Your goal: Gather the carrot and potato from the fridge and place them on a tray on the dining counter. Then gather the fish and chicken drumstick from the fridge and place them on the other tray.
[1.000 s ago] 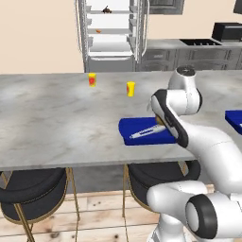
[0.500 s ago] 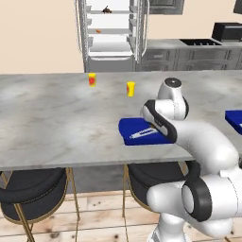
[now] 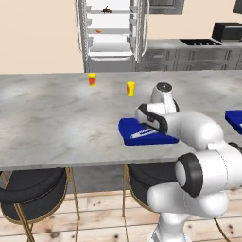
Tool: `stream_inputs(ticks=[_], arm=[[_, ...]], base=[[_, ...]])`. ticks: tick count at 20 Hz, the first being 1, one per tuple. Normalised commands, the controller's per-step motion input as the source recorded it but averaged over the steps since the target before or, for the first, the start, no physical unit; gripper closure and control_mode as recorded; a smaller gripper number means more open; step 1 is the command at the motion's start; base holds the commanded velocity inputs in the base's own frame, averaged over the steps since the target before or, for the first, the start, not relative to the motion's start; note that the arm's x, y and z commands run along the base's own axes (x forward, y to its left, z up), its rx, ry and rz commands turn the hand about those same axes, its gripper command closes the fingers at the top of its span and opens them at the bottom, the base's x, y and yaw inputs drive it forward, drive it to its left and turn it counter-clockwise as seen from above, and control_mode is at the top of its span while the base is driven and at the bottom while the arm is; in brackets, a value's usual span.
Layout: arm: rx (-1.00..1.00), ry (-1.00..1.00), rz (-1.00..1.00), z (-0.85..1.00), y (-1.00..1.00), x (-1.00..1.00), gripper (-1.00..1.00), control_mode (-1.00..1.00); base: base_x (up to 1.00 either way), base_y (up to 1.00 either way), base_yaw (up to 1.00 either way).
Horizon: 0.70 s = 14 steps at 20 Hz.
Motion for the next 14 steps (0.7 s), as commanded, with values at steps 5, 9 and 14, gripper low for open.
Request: stream_inputs(ticks=[5,9,14], arm=[[-0.02,0.0,0.0,-0.26,0.1,0.34,1.0,-1.0],[0.0,0.0,0.01,-0.24,0.08,0.35,1.0,-1.0],[0.0,0.0,0.01,-0.27,0.12,0.36,1.0,-1.0]], base=[[0.0,0.0,0.0],[0.0,0.0,0.0],[0.0,0.0,0.0]])
